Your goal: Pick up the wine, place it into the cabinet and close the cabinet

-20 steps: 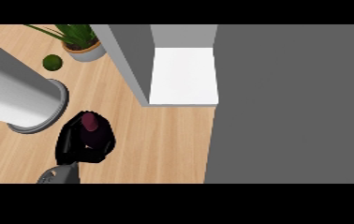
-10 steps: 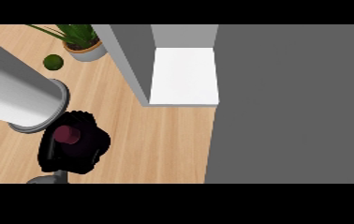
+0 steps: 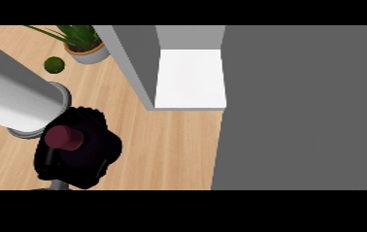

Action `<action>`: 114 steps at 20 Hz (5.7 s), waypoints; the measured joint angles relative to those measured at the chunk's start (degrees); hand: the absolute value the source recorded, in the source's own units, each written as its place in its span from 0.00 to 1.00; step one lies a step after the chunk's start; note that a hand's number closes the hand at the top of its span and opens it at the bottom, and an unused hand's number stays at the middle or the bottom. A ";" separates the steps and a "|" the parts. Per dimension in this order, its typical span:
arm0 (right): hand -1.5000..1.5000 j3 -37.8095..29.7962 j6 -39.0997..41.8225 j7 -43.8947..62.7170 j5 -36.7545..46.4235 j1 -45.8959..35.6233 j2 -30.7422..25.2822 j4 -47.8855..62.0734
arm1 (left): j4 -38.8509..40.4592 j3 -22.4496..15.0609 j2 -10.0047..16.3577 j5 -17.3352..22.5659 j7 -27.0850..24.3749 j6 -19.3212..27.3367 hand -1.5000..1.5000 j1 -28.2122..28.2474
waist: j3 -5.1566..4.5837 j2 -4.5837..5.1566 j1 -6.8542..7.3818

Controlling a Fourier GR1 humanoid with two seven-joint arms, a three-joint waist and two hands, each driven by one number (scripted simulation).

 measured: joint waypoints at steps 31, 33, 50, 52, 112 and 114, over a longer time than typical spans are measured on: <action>0.00 -1.11 2.49 -1.74 -1.17 1.80 0.75 0.18 | -0.08 -24.37 -9.40 -8.02 22.74 38.49 1.00 -30.48 | -0.02 0.13 -0.71; 0.00 -1.23 2.18 -1.06 -1.19 0.54 0.72 0.36 | 1.76 -24.09 -9.41 -8.11 22.51 39.11 1.00 -32.18 | -0.03 0.14 -0.62; 0.00 -1.00 1.60 0.62 -1.13 -0.91 0.31 -0.03 | 14.95 -23.47 -9.43 1.78 8.76 41.68 1.00 -34.22 | -0.06 0.21 -0.85; 0.00 -1.00 1.43 1.18 -1.07 -1.53 0.15 0.05 | 17.12 -24.12 -9.43 2.71 7.10 42.04 1.00 -34.67 | -0.06 0.21 -0.82; 0.00 -0.66 4.56 -3.07 -1.91 1.35 1.97 1.34 | 76.87 -3.20 -8.94 10.04 -22.11 32.60 1.00 -64.00 | -0.06 0.85 -2.56; 0.00 0.04 4.50 -2.99 -2.05 1.65 2.33 1.22 | 77.99 -2.05 -9.24 11.01 -22.38 32.28 1.00 -64.53 | -0.05 0.84 -2.83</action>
